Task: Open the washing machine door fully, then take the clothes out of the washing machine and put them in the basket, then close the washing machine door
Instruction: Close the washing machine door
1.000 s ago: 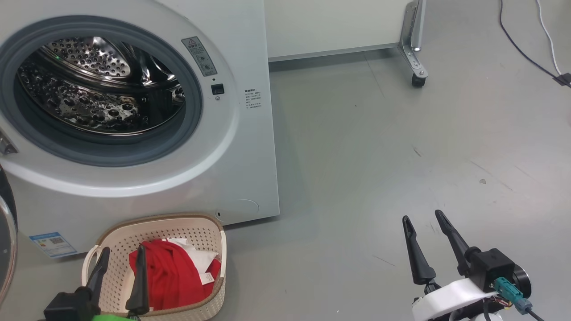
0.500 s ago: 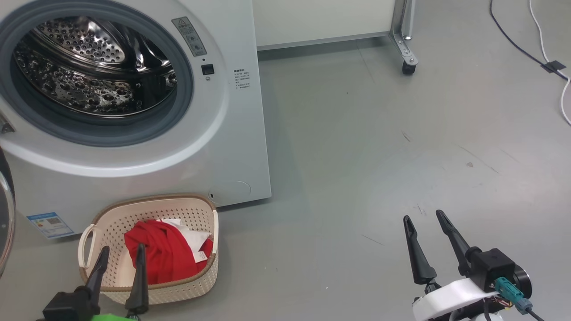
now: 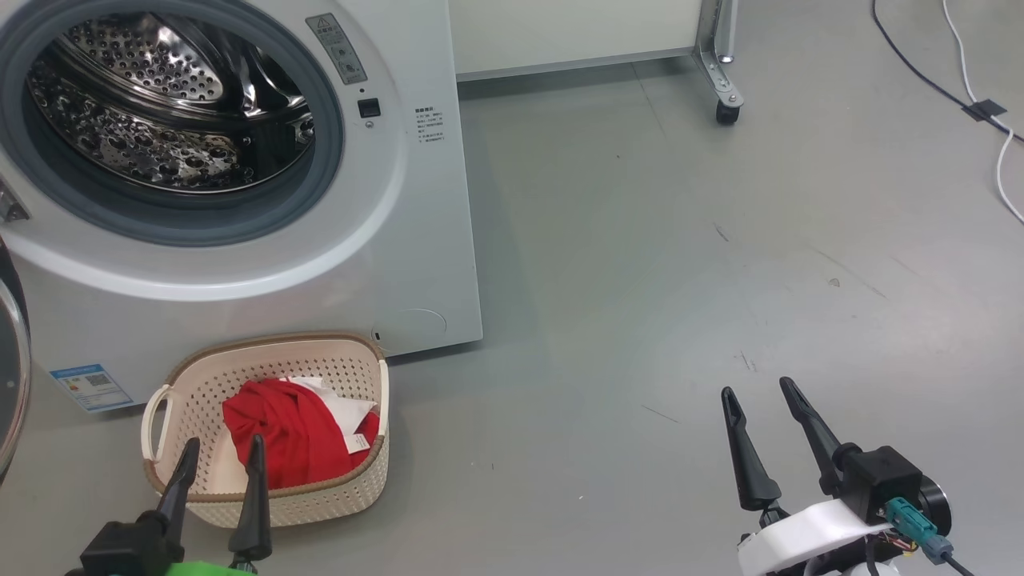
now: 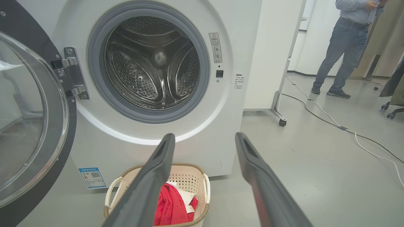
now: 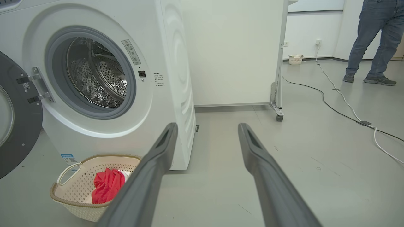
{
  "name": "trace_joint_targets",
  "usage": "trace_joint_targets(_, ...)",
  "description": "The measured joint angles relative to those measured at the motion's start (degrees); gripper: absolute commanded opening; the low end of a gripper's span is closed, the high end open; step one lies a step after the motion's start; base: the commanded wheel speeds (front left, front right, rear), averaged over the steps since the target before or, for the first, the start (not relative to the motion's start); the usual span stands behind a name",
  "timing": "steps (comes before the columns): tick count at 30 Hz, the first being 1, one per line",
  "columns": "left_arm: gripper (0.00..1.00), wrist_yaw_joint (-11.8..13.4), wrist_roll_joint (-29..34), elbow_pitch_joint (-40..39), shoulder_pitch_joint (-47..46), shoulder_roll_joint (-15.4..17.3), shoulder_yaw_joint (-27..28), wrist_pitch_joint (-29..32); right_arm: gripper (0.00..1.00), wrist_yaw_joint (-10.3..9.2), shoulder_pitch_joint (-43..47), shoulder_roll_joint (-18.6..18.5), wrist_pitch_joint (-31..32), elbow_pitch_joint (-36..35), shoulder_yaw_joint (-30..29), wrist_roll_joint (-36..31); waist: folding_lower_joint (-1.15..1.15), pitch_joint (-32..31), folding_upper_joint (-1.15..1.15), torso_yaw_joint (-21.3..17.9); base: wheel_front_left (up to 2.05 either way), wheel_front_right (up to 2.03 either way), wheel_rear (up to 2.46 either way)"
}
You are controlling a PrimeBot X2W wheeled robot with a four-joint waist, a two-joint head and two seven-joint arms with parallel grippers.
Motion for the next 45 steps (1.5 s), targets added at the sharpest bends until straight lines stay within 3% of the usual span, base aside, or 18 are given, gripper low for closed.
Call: trace_joint_targets(45, 1.00, 0.00, -0.68, -0.19, 0.09, 0.02, 0.77, 0.01, 1.00, 0.32, 0.00, 0.16, 0.00, 0.42, -0.33, -0.09, 0.00, -0.49, 0.00, 0.29, 0.00, 0.00, 0.00)
